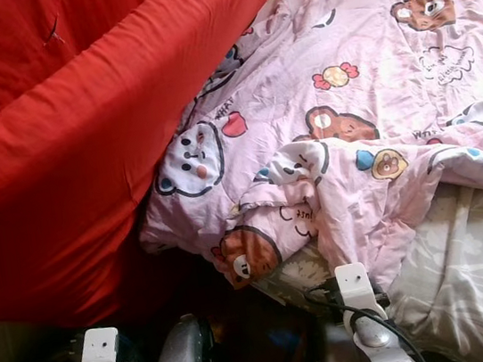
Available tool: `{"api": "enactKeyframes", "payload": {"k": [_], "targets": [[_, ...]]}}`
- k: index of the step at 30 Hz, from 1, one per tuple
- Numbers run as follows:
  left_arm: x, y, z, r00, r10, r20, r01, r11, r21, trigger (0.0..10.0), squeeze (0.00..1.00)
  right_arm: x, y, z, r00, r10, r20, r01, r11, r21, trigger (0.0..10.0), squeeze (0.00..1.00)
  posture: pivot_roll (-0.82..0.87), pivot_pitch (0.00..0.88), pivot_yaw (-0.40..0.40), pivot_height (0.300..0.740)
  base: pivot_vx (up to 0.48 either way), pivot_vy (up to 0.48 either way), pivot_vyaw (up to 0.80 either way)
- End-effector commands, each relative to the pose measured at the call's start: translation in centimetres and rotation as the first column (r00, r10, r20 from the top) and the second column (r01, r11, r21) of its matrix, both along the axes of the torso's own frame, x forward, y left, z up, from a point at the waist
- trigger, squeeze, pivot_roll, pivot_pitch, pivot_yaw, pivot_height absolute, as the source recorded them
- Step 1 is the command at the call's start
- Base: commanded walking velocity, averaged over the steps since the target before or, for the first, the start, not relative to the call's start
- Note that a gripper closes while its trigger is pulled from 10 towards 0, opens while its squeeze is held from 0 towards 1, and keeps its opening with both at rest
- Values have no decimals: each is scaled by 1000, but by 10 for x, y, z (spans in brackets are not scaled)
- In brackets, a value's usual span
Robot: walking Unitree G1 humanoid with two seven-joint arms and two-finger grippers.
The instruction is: Clean up the room
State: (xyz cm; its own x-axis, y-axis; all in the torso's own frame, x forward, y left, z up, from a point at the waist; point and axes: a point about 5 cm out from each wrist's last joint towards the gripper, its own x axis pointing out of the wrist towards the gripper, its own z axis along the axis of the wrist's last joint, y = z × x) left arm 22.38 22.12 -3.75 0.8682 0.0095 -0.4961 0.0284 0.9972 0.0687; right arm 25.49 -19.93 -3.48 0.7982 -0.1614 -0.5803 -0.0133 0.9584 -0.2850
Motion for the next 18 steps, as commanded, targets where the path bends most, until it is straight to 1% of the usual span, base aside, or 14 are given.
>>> {"api": "enactKeyframes", "payload": {"k": [1, 11, 18], "targets": [[-14, 5, -9, 999, 24, -49, -24, 1000, 1, 10000, 0, -13, 1, -10, 999, 3, -46, -3, 1000, 4, 0, 0, 85, 322, 77, 636, 0, 0, 0], [-16, 6, -9, 998, 29, -52, -29, 1000, 4, 10000, 0, -16, 5, -13, 998, 14, -56, -14, 1000, 11, 0, 0, 85, 318, 74, 636, 0, 0, 0], [-12, 6, -8, 998, 39, -53, -39, 999, 5, 10000, 0, -15, 5, -12, 998, 14, -57, -13, 1000, 14, 0, 0, 86, 302, 71, 636, 0, 0, 0]]}}
